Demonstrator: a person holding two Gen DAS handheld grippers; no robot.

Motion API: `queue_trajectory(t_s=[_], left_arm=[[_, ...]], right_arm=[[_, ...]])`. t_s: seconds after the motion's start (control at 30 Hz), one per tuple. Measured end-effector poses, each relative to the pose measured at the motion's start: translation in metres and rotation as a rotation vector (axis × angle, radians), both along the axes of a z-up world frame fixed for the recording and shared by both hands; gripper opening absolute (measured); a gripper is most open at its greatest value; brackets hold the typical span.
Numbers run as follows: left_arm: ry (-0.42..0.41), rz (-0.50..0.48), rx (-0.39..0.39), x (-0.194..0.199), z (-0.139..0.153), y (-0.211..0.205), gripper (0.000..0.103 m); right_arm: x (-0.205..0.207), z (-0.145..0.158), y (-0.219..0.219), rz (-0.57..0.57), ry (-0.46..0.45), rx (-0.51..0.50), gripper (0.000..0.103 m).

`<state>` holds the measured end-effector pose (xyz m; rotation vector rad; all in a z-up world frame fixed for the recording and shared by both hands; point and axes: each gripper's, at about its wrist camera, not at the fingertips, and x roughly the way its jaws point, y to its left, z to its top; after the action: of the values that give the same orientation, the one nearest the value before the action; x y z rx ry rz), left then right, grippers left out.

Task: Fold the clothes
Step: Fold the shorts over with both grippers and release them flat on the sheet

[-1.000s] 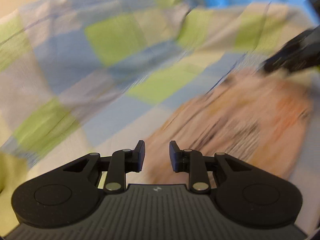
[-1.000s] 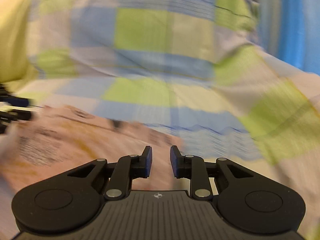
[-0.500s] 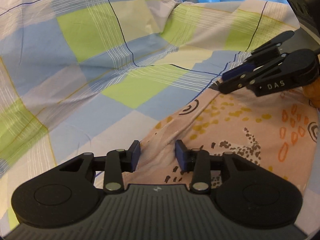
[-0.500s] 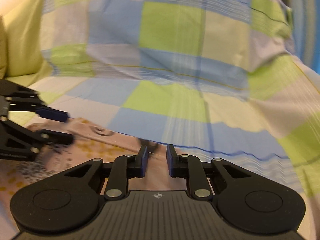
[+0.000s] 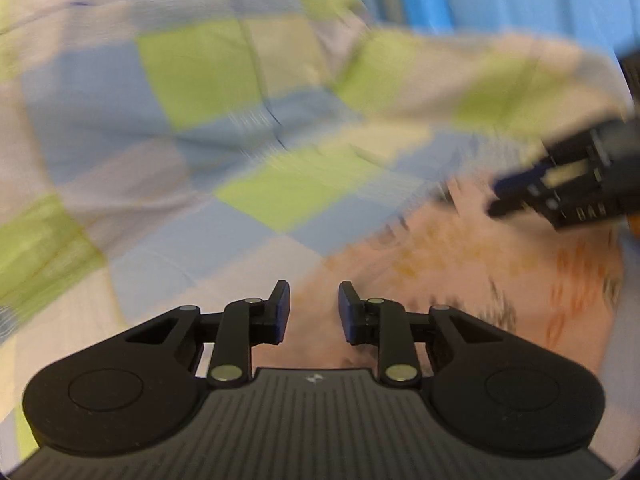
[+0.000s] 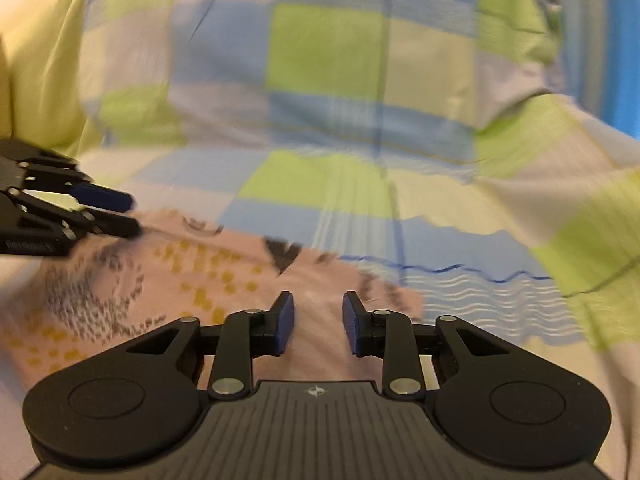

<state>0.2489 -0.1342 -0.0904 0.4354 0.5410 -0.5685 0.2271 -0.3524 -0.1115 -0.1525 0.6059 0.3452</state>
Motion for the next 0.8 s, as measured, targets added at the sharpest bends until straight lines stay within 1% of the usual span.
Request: queue_trajectory(t_s=[0.03, 0.07, 0.1, 0.17, 0.23, 0.27, 0.3, 0.33, 0.37, 0.47, 0.5, 0.57, 0.6, 0.67, 0.7, 0.73, 0.77, 0.8], left_arm=[[0.001, 0.0, 0.002, 0.001, -0.003, -0.001, 0.023], [0.013, 0.016, -0.016, 0.004, -0.003, 0.001, 0.026], [0.03, 0.037, -0.043, 0.009, -0.001, 0.004, 0.028], [0.069, 0.071, -0.111, 0.017, -0.002, 0.013, 0.03], [0.1, 0.092, -0.163, 0.022, -0.002, 0.02, 0.031], [0.109, 0.101, -0.184, 0.023, -0.001, 0.022, 0.03], [0.107, 0.114, -0.197, 0.023, 0.001, 0.025, 0.027], [0.098, 0.131, -0.194, 0.023, 0.002, 0.027, 0.024], [0.083, 0.15, -0.173, 0.023, 0.003, 0.028, 0.018], [0.056, 0.174, -0.117, 0.021, 0.003, 0.033, 0.017], [0.043, 0.166, -0.1, 0.018, 0.004, 0.033, 0.017], [0.008, 0.119, -0.079, 0.005, 0.01, 0.029, 0.017], [-0.001, 0.086, -0.086, -0.003, 0.014, 0.027, 0.017], [0.009, 0.006, -0.107, -0.019, 0.017, 0.021, 0.018], [0.024, -0.036, -0.097, -0.027, 0.015, 0.018, 0.018], [0.036, -0.065, -0.054, -0.033, 0.009, 0.014, 0.018], [0.044, -0.089, -0.001, -0.038, 0.002, 0.011, 0.018], [0.04, -0.098, 0.02, -0.041, -0.002, 0.013, 0.019]], right_arm=[[0.007, -0.002, -0.003, -0.021, 0.006, 0.013, 0.029], [0.015, -0.002, -0.009, -0.039, 0.016, 0.045, 0.03], [0.021, -0.002, -0.015, -0.053, 0.027, 0.081, 0.036], [0.028, -0.002, -0.021, -0.063, 0.03, 0.095, 0.044], [0.026, 0.0, -0.026, -0.083, 0.025, 0.1, 0.044], [0.024, 0.001, -0.029, -0.094, 0.022, 0.103, 0.042], [0.022, 0.003, -0.031, -0.105, 0.019, 0.105, 0.038], [0.02, 0.003, -0.037, -0.136, 0.021, 0.111, 0.037], [0.018, 0.003, -0.041, -0.171, 0.027, 0.112, 0.037], [-0.003, 0.01, -0.044, -0.194, 0.017, 0.115, 0.037], [-0.012, 0.013, -0.037, -0.169, 0.006, 0.117, 0.037], [-0.033, 0.02, -0.022, -0.108, -0.018, 0.12, 0.037], [-0.042, 0.021, -0.013, -0.079, -0.015, 0.135, 0.037], [-0.056, 0.015, 0.002, -0.03, 0.021, 0.138, 0.036], [-0.061, 0.01, 0.004, -0.02, 0.042, 0.121, 0.032], [-0.067, 0.004, 0.006, -0.013, 0.062, 0.101, 0.032], [-0.073, 0.0, 0.001, -0.013, 0.059, 0.083, 0.03], [-0.079, -0.001, -0.006, -0.03, 0.049, 0.064, 0.024]])
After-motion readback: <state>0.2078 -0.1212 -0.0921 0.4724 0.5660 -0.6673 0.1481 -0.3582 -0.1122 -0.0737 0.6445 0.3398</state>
